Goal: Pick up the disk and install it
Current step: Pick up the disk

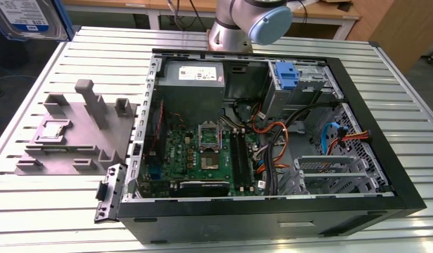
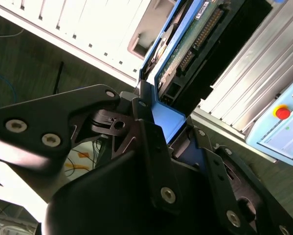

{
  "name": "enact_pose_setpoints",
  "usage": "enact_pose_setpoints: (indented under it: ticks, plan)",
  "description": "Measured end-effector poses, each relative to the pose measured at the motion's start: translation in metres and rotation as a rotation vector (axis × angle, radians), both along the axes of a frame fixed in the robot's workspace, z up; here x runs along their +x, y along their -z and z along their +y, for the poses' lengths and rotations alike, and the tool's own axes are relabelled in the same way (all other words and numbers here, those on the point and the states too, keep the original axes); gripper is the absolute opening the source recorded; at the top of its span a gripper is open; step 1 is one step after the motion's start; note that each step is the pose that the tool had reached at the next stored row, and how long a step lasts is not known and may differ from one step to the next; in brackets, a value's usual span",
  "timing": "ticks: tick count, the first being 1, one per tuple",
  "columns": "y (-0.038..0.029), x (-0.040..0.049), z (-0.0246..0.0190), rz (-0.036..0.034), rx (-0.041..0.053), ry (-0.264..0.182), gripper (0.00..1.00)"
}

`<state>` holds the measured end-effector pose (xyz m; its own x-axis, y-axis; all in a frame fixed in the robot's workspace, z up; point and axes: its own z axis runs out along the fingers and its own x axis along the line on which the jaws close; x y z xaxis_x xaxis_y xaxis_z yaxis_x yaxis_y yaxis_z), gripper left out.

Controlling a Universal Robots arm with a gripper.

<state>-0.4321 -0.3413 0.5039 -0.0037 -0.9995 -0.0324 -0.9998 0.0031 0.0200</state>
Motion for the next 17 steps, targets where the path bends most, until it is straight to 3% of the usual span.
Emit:
enact_pose_setpoints:
  ticks: [7, 17]
  plan:
    - [0.0001, 0.0075, 0.0, -0.0002, 0.0001, 0.0, 0.37]
    - [0.0, 0.0099, 0.0, -0.0001, 0.0, 0.0, 0.37]
